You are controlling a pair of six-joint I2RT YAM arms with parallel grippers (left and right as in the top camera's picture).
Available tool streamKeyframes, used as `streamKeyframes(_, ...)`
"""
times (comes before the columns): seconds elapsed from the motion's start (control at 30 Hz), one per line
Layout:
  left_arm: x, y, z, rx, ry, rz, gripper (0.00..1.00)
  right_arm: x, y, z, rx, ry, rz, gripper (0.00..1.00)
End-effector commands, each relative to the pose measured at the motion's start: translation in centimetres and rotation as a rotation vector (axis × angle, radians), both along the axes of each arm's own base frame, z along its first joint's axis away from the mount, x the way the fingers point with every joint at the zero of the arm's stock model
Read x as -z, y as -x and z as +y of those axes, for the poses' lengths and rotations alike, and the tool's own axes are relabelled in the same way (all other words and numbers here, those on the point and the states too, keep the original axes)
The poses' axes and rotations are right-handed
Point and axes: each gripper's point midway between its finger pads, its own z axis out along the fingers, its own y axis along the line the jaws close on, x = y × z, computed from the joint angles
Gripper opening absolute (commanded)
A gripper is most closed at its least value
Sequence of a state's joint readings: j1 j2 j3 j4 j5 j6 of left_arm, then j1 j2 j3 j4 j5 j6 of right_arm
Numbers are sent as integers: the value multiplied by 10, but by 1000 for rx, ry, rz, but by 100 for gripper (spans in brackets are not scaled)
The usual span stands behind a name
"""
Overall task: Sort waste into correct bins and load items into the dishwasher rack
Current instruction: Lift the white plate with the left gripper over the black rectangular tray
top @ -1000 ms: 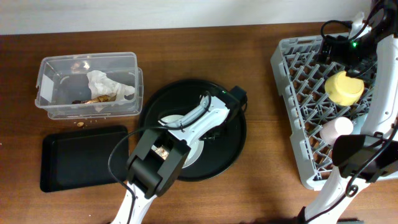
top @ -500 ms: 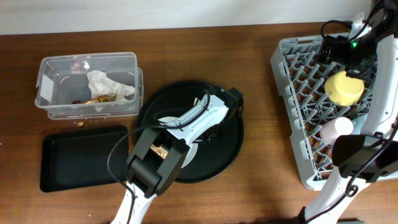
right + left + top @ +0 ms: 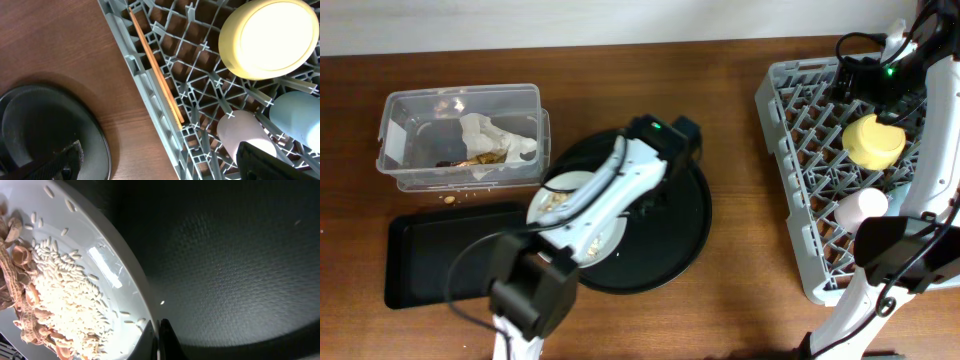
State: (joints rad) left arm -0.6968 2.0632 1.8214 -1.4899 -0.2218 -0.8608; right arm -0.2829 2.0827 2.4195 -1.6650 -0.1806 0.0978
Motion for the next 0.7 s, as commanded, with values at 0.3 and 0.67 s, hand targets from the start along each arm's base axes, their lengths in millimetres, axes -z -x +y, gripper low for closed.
streamKeyframes(0.3, -54, -27, 99, -261, 14, -77, 1, 1, -1, -1, 1, 8, 4, 99)
streamKeyframes(0.67, -50, -52, 168, -418, 102, -63, 1, 1, -1, -1, 1, 8, 4, 99)
